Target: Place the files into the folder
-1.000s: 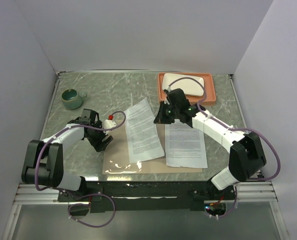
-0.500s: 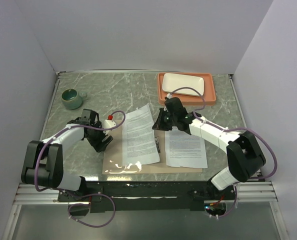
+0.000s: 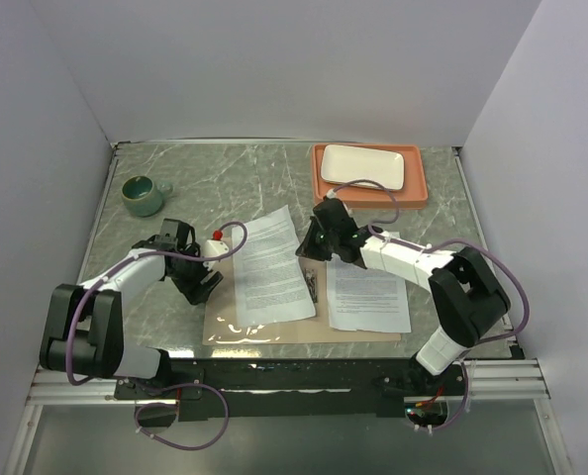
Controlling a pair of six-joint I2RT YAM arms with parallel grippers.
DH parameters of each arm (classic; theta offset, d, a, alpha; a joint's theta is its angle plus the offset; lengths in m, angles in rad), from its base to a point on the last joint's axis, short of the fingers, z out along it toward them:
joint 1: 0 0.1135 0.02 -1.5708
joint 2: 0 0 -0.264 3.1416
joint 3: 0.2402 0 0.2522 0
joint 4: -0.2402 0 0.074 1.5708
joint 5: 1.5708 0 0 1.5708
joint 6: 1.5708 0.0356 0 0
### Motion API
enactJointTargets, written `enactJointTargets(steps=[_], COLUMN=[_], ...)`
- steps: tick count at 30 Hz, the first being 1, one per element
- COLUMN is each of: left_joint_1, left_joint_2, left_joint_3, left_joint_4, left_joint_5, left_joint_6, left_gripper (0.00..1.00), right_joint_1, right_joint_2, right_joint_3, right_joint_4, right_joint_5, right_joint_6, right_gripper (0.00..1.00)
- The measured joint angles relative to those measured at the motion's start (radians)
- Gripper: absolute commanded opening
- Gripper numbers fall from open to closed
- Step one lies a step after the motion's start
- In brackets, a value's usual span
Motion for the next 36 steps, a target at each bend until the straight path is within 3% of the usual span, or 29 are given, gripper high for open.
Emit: enactJointTargets(steps=[12,22,36], left_joint_1=[0.000,0.000,0.000], left_joint_2=[-0.016,-0.016,-0.016], left_joint_3=[-0.013,-0.013,-0.013], left_joint_4=[0.000,0.000,-0.001], left_joint_5=[0.000,0.000,-0.001], left_joint_6=[-0.010,-0.014,-0.017], left_gripper=[0.78,0.77,0.77], right_joint_1=[0.073,0.122,0.167], right_joint_2=[0.029,0.004,0.085], right_joint_3=[-0.006,-0.134,-0.056], right_joint_4=[0.024,0.055,0.113], right_joint_5=[0.033,0.083,0.063], right_joint_6=[0.055,0.144,0.161], right_gripper=[0.00,0.00,0.00])
